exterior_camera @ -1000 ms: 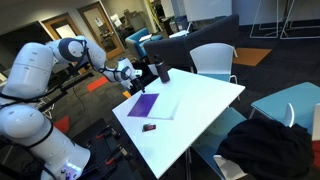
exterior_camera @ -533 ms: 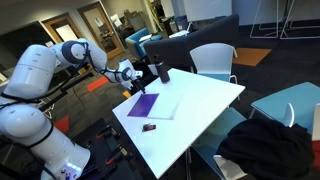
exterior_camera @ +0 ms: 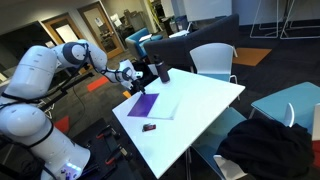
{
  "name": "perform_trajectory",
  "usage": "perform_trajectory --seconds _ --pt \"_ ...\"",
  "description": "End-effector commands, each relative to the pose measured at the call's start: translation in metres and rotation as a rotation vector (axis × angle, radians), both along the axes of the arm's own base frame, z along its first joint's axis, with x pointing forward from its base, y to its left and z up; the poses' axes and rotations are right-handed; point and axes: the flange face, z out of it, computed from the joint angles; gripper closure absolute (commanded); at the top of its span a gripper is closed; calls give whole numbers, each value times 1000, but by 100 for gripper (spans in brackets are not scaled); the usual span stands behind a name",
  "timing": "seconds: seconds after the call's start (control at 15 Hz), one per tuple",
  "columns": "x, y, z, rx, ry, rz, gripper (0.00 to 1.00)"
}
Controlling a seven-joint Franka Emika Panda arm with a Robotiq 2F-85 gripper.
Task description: Close the notebook
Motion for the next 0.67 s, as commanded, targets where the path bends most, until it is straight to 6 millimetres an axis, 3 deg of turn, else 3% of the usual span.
perform_trajectory --seconds 0.0,0.4,0.53,0.6 --pt "6 12 -5 -30 16 -15 0" --pt "8 26 -12 -48 26 -7 0" --pt "9 29 -12 -45 19 -16 13" --pt "10 29 -11 -41 13 -19 29"
